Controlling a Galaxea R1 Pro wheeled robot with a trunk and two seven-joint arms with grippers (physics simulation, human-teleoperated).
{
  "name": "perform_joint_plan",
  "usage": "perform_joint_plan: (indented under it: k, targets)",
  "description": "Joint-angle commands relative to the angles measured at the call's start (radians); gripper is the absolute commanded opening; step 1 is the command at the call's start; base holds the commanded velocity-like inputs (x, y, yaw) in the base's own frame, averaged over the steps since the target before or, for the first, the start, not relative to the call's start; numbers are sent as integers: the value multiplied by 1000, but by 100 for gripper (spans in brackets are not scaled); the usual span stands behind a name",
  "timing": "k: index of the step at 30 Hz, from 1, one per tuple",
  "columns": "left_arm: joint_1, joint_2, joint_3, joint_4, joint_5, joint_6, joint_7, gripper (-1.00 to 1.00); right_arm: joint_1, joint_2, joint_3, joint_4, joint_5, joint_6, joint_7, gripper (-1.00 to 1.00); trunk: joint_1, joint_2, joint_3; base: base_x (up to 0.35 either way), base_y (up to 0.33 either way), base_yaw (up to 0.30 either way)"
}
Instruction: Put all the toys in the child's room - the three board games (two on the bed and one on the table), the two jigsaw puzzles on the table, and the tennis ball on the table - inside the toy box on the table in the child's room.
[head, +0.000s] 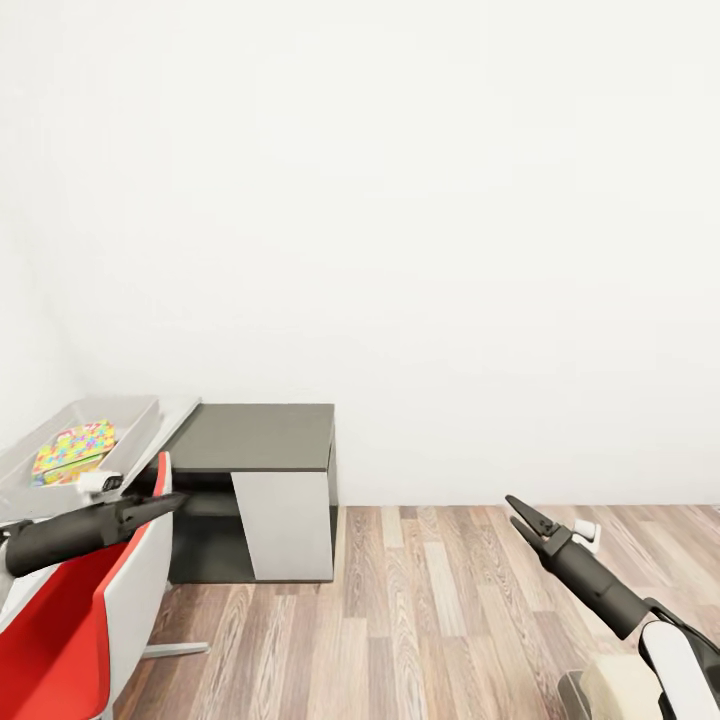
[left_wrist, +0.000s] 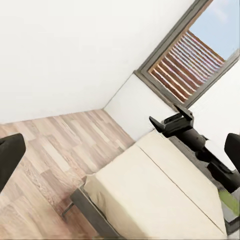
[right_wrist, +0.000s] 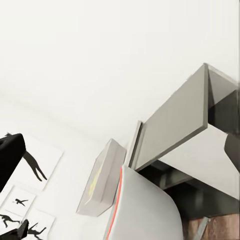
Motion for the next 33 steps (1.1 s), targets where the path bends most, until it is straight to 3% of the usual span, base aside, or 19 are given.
perform_joint_plan:
  k: [1, 6, 11, 16, 19, 21, 23, 26, 31, 33]
  targets:
    - [-1, -9, -13, 1, -22, 10, 25, 100, -1, 1, -2, 0, 9, 7, -1, 100, 1, -2, -2, 0, 0, 0]
    - [-2, -72, -50, 2, -64, 8, 152, 100, -2, 1, -3, 7, 61, 5, -5, 100, 1, -2, -2, 0, 0, 0]
    - [-3, -98, -69, 16, -80, 2, 287, 100, -4, 1, -4, 50, 95, 5, -8, 100, 1, -2, -2, 0, 0, 0]
    - [-3, -121, -135, 125, -87, -68, 434, 100, -13, 2, -5, 113, 153, 3, -32, 100, 1, -2, -2, 0, 0, 0]
    - [-5, -133, -205, 248, -93, -136, 553, 100, -34, 2, -5, 187, 211, -8, -75, 100, 1, -2, -2, 0, 0, 0]
    - [-5, -136, -227, 300, -94, -164, 606, 100, -46, 3, -4, 215, 226, -12, -88, 100, 1, -2, -2, 0, 0, 0]
    - [-6, -139, -257, 408, -96, -232, 718, 100, -65, 8, 2, 277, 242, -17, -104, 100, 1, -2, -2, 0, 0, 0]
    - [-6, -152, -284, 534, -99, -320, 833, 100, -72, 11, 25, 350, 251, -20, -124, 100, 1, -2, -2, 0, 0, 0]
    - [-6, -192, -384, 843, -126, -548, 1052, 100, -68, 9, 103, 493, 288, -25, -198, 100, 1, -2, -2, 0, 0, 0]
    - [-5, -199, -426, 1019, -138, -699, 1150, 100, -66, 13, 146, 562, 354, -49, -246, 100, 1, -2, -2, 0, 0, 0]
